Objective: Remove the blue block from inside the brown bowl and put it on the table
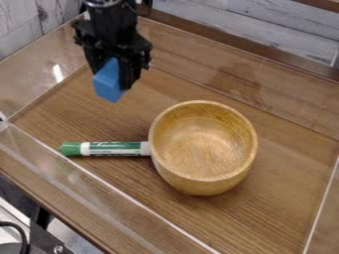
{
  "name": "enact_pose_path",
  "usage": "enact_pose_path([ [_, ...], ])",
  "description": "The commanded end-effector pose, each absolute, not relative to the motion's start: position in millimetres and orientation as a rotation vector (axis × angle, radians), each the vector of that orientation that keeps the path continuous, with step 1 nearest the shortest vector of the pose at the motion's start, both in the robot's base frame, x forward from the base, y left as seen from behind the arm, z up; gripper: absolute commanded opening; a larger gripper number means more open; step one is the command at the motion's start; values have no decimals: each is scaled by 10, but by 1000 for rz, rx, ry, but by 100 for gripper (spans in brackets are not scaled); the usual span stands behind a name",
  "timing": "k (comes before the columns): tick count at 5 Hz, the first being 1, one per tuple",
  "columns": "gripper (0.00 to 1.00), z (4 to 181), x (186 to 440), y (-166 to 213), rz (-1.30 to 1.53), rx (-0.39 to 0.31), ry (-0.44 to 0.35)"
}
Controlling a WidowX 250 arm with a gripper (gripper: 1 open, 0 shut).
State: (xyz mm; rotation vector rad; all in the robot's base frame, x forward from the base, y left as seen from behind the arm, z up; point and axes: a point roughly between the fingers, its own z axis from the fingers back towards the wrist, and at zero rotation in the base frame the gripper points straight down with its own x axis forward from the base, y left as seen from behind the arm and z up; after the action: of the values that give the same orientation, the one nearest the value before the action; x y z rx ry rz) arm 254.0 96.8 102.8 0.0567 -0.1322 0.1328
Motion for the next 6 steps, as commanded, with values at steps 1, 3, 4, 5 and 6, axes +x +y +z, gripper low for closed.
enact_pose_path([
  [1, 0, 1009, 2631, 1094, 139, 88, -168],
  [3, 0, 807, 2778, 1259, 146, 102, -170],
  [4, 0, 734, 2863, 1328, 145, 101, -179],
  [5, 0, 666, 2936, 1395, 142, 101, -187],
  [6, 100, 616, 2973, 1442, 140, 101, -192],
])
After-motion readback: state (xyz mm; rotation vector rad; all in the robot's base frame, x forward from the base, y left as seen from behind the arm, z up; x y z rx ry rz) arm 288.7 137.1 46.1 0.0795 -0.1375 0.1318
